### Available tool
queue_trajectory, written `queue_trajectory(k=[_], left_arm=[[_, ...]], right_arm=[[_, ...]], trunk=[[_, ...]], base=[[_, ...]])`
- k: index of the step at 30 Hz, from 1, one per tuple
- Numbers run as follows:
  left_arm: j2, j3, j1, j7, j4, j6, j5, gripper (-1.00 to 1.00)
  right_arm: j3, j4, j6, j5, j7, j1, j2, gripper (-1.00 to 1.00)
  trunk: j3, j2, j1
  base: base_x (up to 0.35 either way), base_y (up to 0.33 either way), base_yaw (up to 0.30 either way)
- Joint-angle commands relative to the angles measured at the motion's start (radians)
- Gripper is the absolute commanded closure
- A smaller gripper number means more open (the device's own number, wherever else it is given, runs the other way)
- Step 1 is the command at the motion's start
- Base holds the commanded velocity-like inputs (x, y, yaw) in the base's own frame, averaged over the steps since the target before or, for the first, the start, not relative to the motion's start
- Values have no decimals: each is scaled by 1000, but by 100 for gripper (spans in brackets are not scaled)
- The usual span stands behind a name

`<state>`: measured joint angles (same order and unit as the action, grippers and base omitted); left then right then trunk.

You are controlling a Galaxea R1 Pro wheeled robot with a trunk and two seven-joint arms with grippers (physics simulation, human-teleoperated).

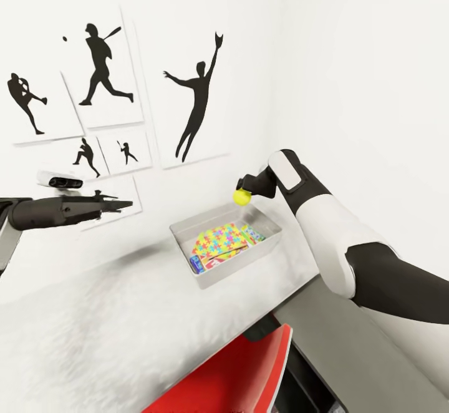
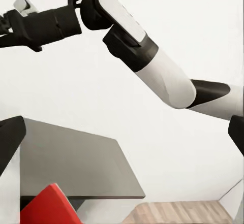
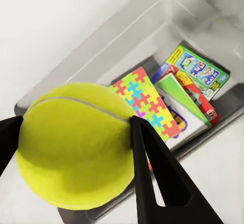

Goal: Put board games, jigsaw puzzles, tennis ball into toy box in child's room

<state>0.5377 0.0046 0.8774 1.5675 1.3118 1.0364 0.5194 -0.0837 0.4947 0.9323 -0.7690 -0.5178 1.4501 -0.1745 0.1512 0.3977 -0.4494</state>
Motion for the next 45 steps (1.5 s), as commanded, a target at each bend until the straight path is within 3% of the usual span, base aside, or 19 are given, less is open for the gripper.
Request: queue_trajectory(k=[1,6,13,36,45], left_arm=[[-10,-1,24,3,4,11,0,-100],[-38,-2,72,3,9,11,-4,-100],[-47,-6,82,-44,10,10,-6,-100],[-48,-9,83,-55,10,5,-8,-100],[-48,-10,83,-55,10,5,-10,-100]], right_arm=[[-6,1,0,-7,-10,1,0,100],[-32,0,-17,49,-11,1,0,100],[-40,-1,-44,102,-10,1,0,100],[-40,-6,-49,110,-12,1,0,100],[-40,-4,-50,110,-24,1,57,100]], trunk=[[4,2,-1],[12,2,-1],[24,2,-1],[62,2,-1],[77,2,-1]], base=[[0,0,0],[0,0,0],[0,0,0],[0,0,0],[0,0,0]])
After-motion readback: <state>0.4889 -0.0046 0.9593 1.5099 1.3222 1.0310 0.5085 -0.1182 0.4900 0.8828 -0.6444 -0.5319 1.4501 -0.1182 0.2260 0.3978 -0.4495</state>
